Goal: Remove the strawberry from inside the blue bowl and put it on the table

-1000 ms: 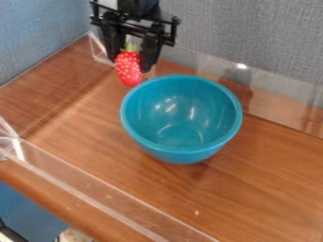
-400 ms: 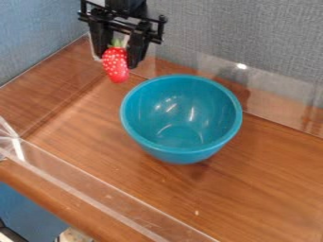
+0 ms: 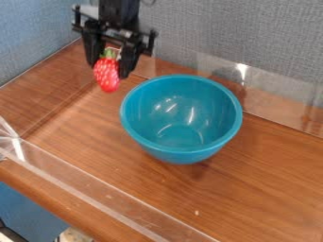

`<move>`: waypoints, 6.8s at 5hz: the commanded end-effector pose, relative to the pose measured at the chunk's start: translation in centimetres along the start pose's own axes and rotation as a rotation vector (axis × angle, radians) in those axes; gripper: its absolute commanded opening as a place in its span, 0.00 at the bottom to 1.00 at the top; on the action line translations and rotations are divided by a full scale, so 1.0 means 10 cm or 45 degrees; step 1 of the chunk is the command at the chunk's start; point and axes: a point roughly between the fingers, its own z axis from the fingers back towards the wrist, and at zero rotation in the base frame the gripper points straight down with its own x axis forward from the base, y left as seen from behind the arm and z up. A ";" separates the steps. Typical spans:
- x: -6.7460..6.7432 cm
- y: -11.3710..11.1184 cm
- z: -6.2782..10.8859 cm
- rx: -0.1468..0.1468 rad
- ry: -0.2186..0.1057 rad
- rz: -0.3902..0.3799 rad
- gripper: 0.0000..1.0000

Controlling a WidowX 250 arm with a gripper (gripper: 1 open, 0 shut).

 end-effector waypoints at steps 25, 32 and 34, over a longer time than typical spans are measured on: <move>0.26 0.43 -0.58 0.022 -0.154 -0.121 0.00; 0.20 0.49 -0.76 0.049 -0.150 -0.095 1.00; 0.23 0.47 -0.66 0.053 -0.191 -0.083 1.00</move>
